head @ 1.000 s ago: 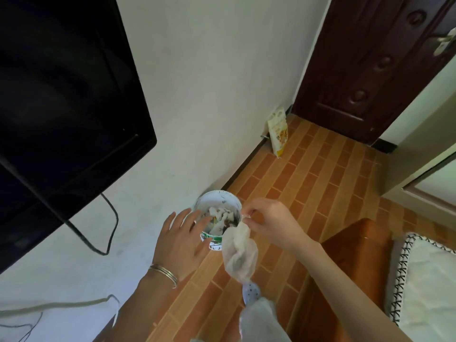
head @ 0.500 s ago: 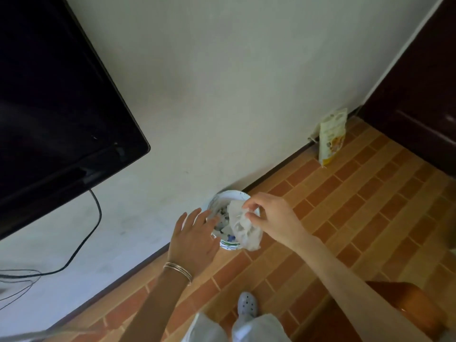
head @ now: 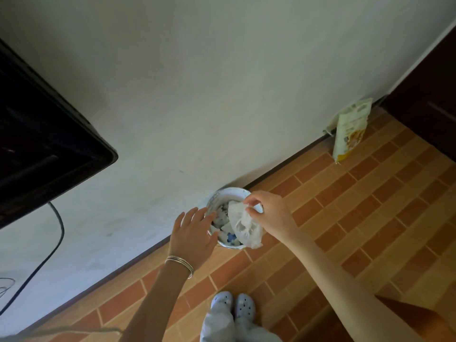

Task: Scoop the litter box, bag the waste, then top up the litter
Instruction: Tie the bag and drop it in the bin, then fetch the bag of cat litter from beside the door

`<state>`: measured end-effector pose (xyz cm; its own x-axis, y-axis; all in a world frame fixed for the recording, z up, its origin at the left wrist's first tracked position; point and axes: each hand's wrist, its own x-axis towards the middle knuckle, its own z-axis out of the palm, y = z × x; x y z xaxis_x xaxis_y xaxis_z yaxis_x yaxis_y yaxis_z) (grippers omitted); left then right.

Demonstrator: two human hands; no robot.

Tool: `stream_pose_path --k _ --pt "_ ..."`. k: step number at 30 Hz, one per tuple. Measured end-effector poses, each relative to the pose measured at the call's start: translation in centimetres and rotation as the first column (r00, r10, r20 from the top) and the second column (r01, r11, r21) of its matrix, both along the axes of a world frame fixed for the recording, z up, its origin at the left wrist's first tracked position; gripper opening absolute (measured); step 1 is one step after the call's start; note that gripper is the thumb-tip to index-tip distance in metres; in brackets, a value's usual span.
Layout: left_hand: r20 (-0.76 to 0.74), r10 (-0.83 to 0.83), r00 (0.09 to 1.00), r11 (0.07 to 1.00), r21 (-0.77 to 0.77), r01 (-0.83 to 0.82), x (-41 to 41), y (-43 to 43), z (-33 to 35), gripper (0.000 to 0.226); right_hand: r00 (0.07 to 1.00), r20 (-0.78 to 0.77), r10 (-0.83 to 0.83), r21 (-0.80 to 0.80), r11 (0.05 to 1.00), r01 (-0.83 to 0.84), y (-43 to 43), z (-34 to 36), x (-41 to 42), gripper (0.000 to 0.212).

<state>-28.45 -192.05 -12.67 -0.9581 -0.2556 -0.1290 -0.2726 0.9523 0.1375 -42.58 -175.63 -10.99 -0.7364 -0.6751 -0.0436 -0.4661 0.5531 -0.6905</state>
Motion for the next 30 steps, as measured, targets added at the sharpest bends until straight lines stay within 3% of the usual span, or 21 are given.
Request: stream_pose_path --k 9,14,23,30 --pt "0.06 0.018 0.998 1.0 0.008 -0.018 -3.1 -1.8 -6.9 0.051 0.999 0.019 -0.05 0.12 0.992 0.047 -3.0 -9.1 -3.7 0.022" --pt "0.069 -0.021 0.997 1.0 0.011 0.02 -3.6 -2.5 -8.8 0.051 0.999 -0.028 0.032 0.182 0.983 -0.026 -3.4 -11.0 -3.9 0.034" --pt "0.043 -0.096 0.994 0.995 0.005 0.096 -3.5 -3.4 -5.4 0.053 0.984 -0.17 0.054 0.154 0.988 -0.027 -0.5 -6.7 -1.2 0.043" --pt "-0.055 -0.17 0.984 0.985 -0.012 0.17 -2.6 -2.8 1.1 0.051 0.923 -0.381 0.046 0.212 0.977 0.039 2.0 0.3 1.7 0.052"
